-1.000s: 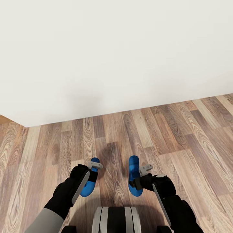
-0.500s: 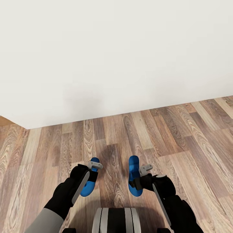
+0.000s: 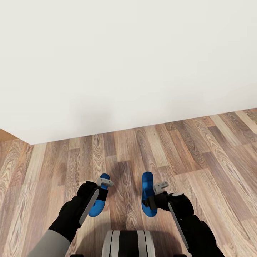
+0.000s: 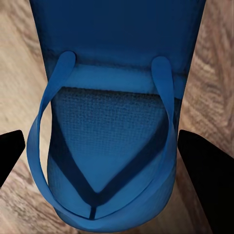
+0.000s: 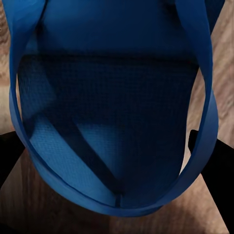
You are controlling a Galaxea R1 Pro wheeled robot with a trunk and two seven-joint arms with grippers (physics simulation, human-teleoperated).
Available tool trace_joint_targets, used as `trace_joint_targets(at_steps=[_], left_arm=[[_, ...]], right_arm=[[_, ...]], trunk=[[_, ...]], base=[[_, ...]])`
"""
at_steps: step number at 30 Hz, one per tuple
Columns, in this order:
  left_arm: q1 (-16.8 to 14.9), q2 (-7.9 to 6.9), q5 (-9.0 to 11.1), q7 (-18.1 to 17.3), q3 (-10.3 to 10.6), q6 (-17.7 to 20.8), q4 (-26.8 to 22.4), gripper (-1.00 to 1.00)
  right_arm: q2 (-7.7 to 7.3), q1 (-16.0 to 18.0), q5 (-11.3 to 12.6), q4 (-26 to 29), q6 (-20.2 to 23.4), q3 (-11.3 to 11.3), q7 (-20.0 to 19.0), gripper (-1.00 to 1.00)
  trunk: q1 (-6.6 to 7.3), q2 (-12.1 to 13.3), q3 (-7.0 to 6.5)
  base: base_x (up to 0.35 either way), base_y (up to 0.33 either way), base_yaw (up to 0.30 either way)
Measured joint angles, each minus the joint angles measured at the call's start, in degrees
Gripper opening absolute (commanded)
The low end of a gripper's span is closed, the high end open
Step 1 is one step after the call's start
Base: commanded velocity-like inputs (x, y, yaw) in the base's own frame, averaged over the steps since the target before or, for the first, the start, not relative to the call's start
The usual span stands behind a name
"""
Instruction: In the bedroom, move the book from the bed onto either nightstand, and place the two sandals side by side next to the bed.
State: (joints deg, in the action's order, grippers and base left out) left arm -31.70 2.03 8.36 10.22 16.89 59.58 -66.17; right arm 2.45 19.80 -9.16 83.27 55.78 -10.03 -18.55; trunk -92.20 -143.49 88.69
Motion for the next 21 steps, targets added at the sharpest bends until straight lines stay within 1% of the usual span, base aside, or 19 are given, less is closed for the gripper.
trace_joint_targets(at_steps=[21], left_arm=[[0.0, -0.05, 0.0, 0.0, 0.0, 0.0, 0.0, -1.00]], right_arm=[[0.00, 0.0, 0.0, -0.1, -0.1, 0.0, 0.0, -1.00]], trunk=[[0.00, 0.0, -1.94]], base=[[0.000, 0.000, 0.000]])
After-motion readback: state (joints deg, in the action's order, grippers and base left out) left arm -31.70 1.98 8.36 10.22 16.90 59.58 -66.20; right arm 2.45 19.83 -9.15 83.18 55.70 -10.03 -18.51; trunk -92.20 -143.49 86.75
